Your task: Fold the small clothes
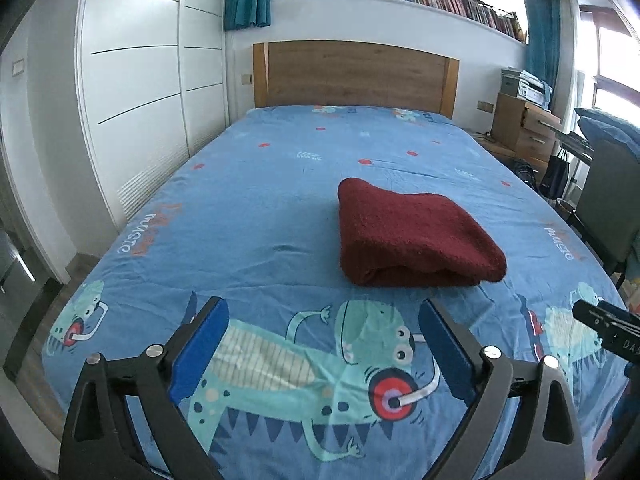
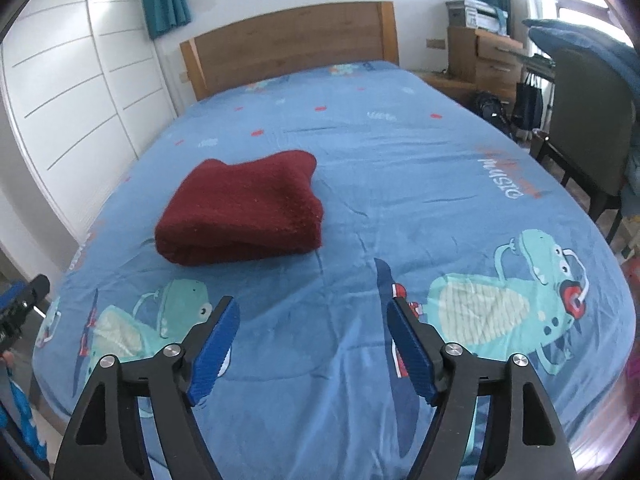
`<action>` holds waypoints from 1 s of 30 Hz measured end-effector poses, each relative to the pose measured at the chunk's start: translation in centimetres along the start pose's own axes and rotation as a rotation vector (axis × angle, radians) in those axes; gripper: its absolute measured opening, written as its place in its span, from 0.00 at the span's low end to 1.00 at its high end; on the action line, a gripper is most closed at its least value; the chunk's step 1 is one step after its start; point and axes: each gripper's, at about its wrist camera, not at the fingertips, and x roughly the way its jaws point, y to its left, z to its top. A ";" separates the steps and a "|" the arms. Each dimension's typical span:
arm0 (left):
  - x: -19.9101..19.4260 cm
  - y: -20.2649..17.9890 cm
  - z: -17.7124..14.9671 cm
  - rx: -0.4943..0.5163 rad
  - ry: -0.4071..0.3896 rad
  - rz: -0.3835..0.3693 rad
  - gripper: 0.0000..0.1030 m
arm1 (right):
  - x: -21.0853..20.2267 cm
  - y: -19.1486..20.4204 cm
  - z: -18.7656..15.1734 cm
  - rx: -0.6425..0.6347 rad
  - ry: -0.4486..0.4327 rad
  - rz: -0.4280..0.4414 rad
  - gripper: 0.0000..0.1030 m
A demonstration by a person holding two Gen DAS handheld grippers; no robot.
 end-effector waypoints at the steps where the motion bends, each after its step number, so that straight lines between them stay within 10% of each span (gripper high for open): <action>1: -0.2 -0.1 -0.2 0.002 -0.003 -0.001 0.92 | -0.5 0.2 -0.3 -0.002 -0.010 -0.004 0.77; 11: -1.7 -1.1 -1.8 0.021 -0.019 -0.008 0.99 | -3.6 0.6 -2.4 -0.026 -0.057 -0.058 1.00; 30: -1.9 -3.6 -4.3 0.037 -0.005 0.006 0.99 | -5.3 -1.7 -4.4 -0.006 -0.123 -0.113 1.00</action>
